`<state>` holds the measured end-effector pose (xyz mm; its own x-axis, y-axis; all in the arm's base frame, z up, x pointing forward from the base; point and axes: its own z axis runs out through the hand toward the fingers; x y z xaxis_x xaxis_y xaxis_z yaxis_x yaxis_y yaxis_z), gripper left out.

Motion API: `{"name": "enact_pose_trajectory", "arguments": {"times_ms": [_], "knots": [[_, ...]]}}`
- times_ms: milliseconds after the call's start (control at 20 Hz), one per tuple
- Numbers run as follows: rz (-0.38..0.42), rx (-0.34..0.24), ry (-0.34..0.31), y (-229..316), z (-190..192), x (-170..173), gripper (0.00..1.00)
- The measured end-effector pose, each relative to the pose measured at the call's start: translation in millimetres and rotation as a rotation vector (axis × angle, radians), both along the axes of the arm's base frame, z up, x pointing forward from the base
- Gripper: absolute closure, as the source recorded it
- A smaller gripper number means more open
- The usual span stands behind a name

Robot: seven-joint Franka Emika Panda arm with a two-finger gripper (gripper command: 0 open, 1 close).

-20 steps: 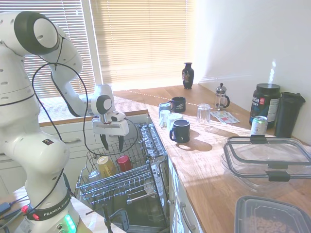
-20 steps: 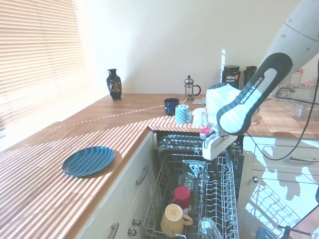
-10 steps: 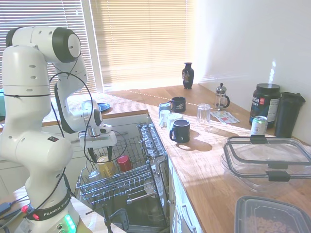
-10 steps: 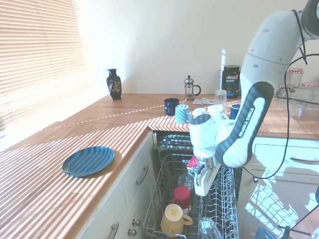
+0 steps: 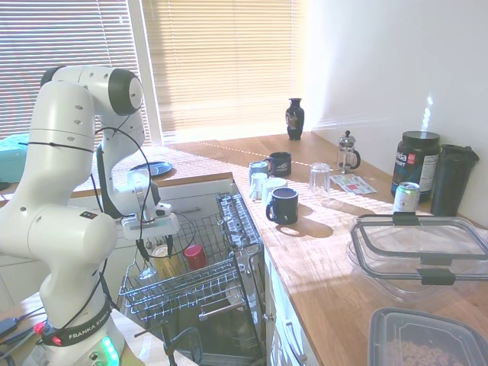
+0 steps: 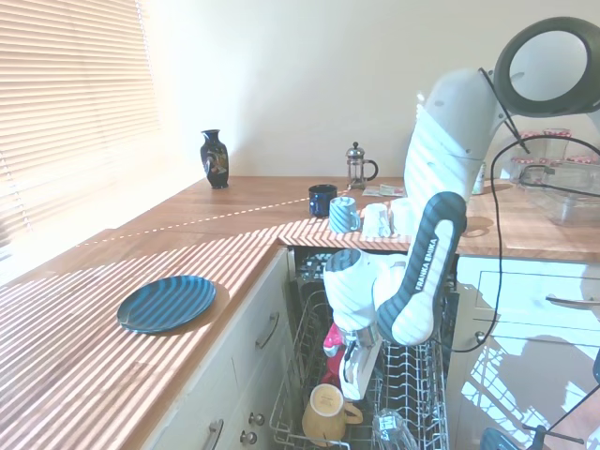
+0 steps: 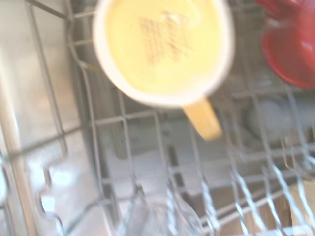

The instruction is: Remove a mug cup out of the dishwasher

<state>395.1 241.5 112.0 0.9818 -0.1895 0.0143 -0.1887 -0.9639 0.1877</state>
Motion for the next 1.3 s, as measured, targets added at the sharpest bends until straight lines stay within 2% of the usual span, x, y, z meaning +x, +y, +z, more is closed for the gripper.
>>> {"name": "enact_pose_trajectory", "arguments": {"times_ms": [800, 1300], "knots": [[0.098, -0.088, 0.027, 20.9, -75.5, 23.9, 0.0], [0.148, -0.044, 0.025, 30.2, -82.9, 55.8, 0.0]]}}
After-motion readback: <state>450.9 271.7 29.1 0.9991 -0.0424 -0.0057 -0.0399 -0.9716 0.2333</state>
